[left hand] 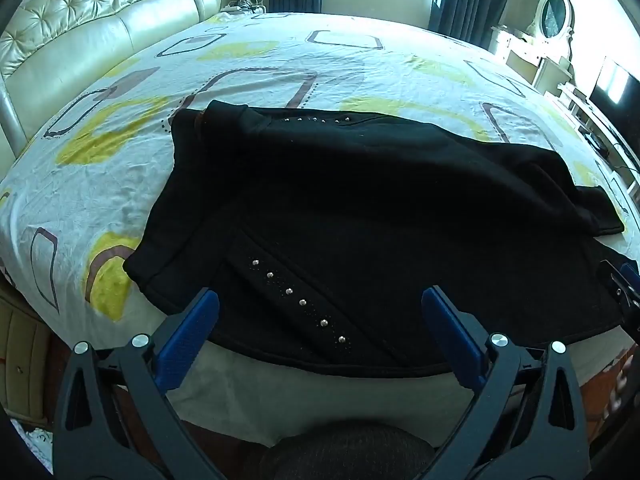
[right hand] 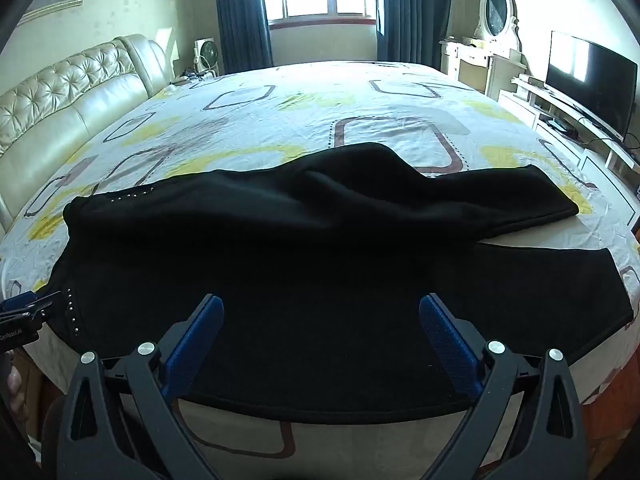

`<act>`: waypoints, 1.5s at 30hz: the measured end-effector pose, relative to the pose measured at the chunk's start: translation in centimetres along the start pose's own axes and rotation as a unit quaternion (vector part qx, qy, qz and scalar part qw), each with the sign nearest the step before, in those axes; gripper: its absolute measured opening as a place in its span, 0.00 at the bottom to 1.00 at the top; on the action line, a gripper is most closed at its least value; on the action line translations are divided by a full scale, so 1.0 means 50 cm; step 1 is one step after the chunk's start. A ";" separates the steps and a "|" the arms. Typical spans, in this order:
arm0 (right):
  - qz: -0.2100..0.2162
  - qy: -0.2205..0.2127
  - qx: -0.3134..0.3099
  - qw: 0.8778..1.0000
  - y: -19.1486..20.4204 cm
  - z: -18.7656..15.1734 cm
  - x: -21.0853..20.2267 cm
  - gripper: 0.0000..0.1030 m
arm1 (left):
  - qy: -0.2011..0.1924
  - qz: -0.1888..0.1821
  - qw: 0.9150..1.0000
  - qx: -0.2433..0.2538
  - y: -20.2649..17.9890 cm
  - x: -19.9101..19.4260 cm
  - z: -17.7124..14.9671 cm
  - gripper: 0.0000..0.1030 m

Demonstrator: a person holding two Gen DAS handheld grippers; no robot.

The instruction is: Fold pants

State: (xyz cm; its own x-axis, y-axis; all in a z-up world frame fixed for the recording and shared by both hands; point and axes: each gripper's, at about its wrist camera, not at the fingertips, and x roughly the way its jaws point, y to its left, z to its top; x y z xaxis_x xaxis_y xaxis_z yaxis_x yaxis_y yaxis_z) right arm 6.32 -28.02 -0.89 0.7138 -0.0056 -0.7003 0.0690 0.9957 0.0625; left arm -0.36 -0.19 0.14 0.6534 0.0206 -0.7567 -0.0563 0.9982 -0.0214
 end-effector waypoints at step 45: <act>0.004 0.049 -0.010 0.999 0.018 -0.021 0.042 0.95 | 0.049 -0.013 0.999 0.015 -0.021 0.025 -0.007 0.98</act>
State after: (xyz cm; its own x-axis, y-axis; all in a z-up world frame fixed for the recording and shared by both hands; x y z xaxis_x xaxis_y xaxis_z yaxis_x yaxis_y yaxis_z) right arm 7.15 -27.05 -3.07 0.6423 0.0114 -0.7663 0.0488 0.9973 0.0557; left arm 0.25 -1.24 -0.99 0.5777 -0.0088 -0.8162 -0.0179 0.9996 -0.0234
